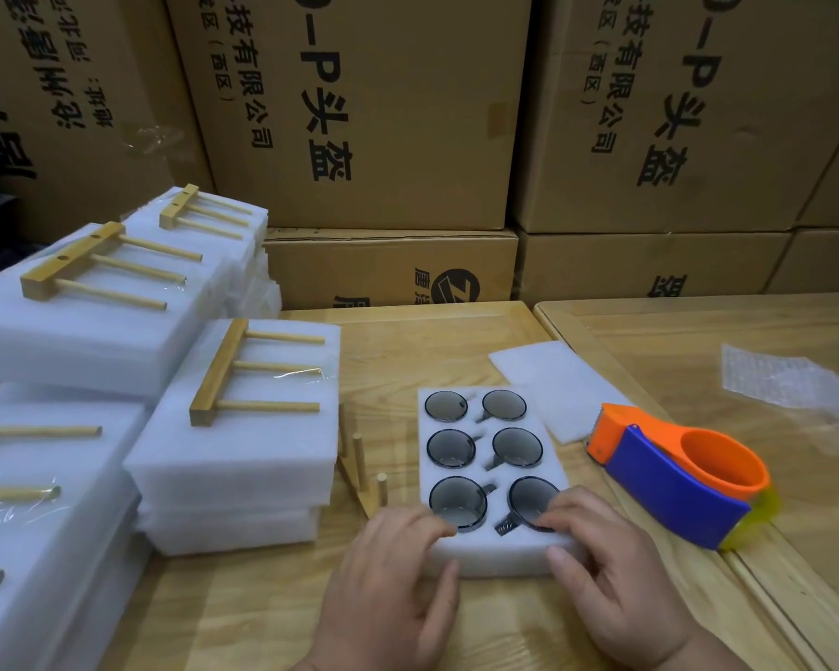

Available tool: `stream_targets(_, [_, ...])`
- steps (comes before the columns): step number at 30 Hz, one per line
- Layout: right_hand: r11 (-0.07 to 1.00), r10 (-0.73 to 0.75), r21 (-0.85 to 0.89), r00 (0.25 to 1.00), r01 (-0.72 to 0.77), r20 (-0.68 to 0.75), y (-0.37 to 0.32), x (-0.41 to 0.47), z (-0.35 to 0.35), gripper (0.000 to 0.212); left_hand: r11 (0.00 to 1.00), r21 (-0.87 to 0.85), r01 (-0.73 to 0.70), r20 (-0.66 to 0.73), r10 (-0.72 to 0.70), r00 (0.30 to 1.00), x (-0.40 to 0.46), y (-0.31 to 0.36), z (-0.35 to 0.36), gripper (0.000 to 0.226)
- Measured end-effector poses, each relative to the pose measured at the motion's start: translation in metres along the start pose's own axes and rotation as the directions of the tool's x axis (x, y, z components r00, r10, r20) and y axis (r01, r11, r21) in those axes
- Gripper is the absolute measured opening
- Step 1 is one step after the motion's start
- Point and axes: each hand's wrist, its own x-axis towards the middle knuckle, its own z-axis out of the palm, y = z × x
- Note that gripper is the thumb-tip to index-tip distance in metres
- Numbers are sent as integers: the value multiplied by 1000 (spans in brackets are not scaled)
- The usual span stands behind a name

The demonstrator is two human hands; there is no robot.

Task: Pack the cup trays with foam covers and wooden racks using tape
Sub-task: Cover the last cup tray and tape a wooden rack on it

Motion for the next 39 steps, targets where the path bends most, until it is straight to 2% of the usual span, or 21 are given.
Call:
stream_targets(3, [995, 43, 92, 996, -36, -78, 3, -1, 2, 29, 999, 28, -40, 124, 36, 992, -2, -1, 4, 43])
stream_targets(7, [948, 264, 247, 932, -203, -250, 9, 4, 3, 29, 999, 46, 20, 293, -33, 956, -3, 1, 4, 50])
stream_targets(9, [861, 436, 372, 880, -347, -188, 14, 9, 4, 28, 998, 47, 49, 328, -62, 943, -3, 1, 4, 52])
stream_targets(11, [776, 556, 422, 824, -469, -107, 20, 15, 5, 30, 996, 63, 58, 351, -76, 933, -2, 2, 5, 54])
stream_targets(14, [798, 578, 287, 807, -529, -120, 29, 27, 7, 24, 994, 98, 47, 382, -82, 920, -2, 2, 6, 55])
stream_targets(18, [815, 579, 110, 810, -570, -92, 47, 45, 9, 37, 995, 82, 50, 377, -78, 923, -2, 4, 5, 52])
stream_targets(23, [838, 512, -148, 851, -524, -116, 59, 61, 9, 40, 995, 76, 61, 343, -84, 936, -9, 12, 1, 52])
stream_targets(26, [779, 552, -332, 833, -532, -38, 62, 71, 10, 44, 994, 58, 90, 315, -104, 943, -16, 16, -2, 50])
stream_targets(29, [693, 622, -506, 781, -515, 58, 60, 79, 11, 52, 982, 22, 190, 158, -191, 969, -17, 18, -5, 41])
stream_targets(31, [689, 624, -504, 780, -520, 49, 59, 79, 11, 50, 944, 23, 328, 52, -329, 943, -14, 17, -8, 41])
stream_targets(33, [703, 607, -465, 795, -537, -1, 59, 74, 12, 45, 898, -5, 439, 61, -438, 897, -12, 17, -10, 48])
stream_targets(36, [723, 559, -430, 824, -540, -94, 57, 66, 15, 37, 895, -12, 446, 169, -438, 883, -13, 18, -9, 51])
stream_targets(39, [732, 543, -412, 830, -543, -130, 55, 63, 15, 36, 894, 24, 447, 240, -440, 865, -11, 17, -10, 53])
